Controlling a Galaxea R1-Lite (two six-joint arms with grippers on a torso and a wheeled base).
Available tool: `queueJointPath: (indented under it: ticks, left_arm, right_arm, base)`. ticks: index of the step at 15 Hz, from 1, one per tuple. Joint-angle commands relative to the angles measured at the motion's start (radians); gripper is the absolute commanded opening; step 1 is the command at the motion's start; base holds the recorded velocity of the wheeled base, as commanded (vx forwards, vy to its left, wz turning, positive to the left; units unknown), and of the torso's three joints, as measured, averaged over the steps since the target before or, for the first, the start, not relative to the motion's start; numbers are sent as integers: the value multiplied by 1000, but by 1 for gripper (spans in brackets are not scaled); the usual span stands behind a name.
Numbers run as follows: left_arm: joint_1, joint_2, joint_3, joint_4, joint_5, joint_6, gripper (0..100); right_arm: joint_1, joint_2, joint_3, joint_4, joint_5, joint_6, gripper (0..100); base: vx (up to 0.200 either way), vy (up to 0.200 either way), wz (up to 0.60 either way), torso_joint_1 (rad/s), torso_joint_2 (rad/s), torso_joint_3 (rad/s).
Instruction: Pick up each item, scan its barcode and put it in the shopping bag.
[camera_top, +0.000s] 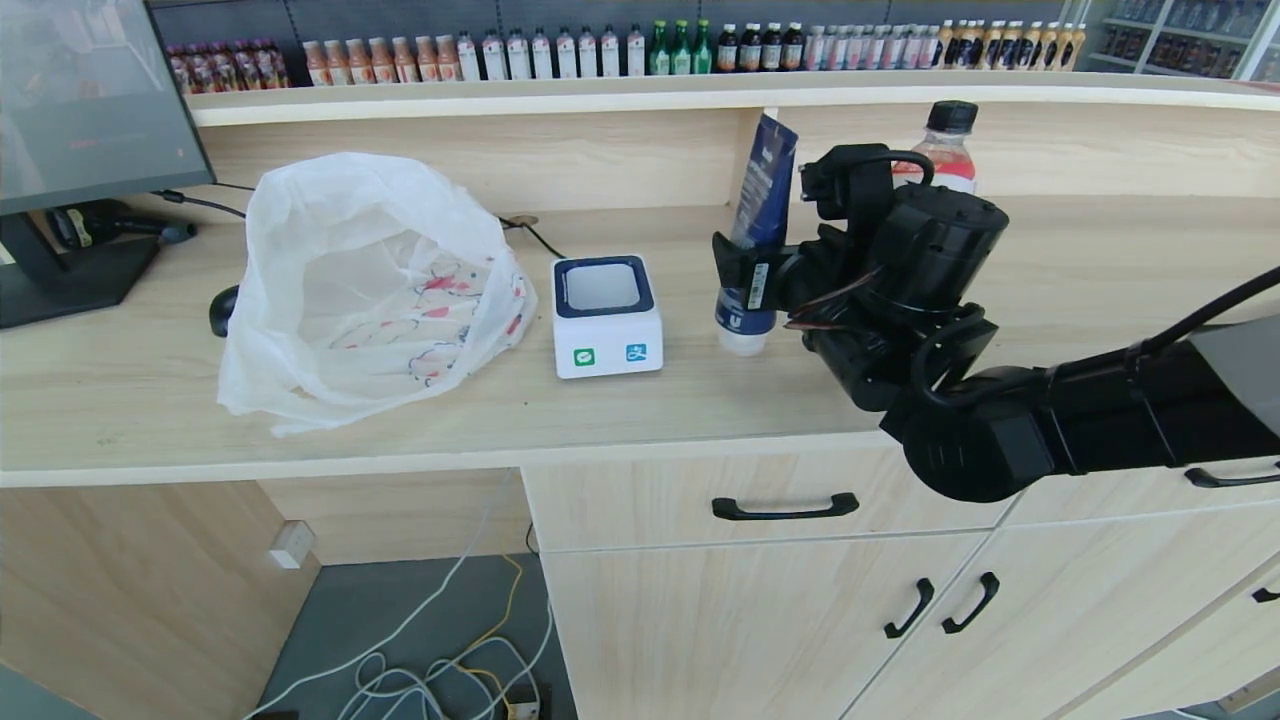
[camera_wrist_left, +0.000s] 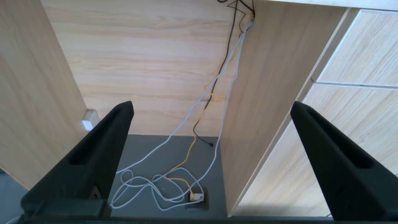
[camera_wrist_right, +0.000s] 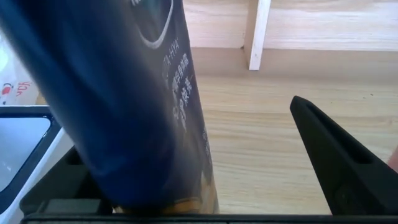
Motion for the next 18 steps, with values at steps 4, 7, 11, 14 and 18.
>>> queueJointPath:
  ticks: [4, 7, 11, 14, 18]
  left_arm:
    - [1, 0, 0, 0, 1, 0, 100]
    - [1, 0, 0, 0, 1, 0, 100]
    - [1, 0, 0, 0, 1, 0, 100]
    - [1, 0, 0, 0, 1, 0, 100]
    - [1, 0, 0, 0, 1, 0, 100]
  right_arm:
    - [-7, 22, 0, -1, 5, 11, 100]
    - [-9, 26, 0, -1, 5, 11, 100]
    - [-7, 27, 2, -1, 5, 9, 100]
    - [-7, 26, 2, -1, 6, 11, 0]
    - [-10, 26, 2, -3, 8, 14, 0]
  base:
    - [0, 0, 0, 0, 0, 0]
    - [0, 0, 0, 0, 0, 0]
    - [0, 0, 0, 0, 0, 0]
    - [0, 0, 0, 0, 0, 0]
    - [0, 0, 0, 0, 0, 0]
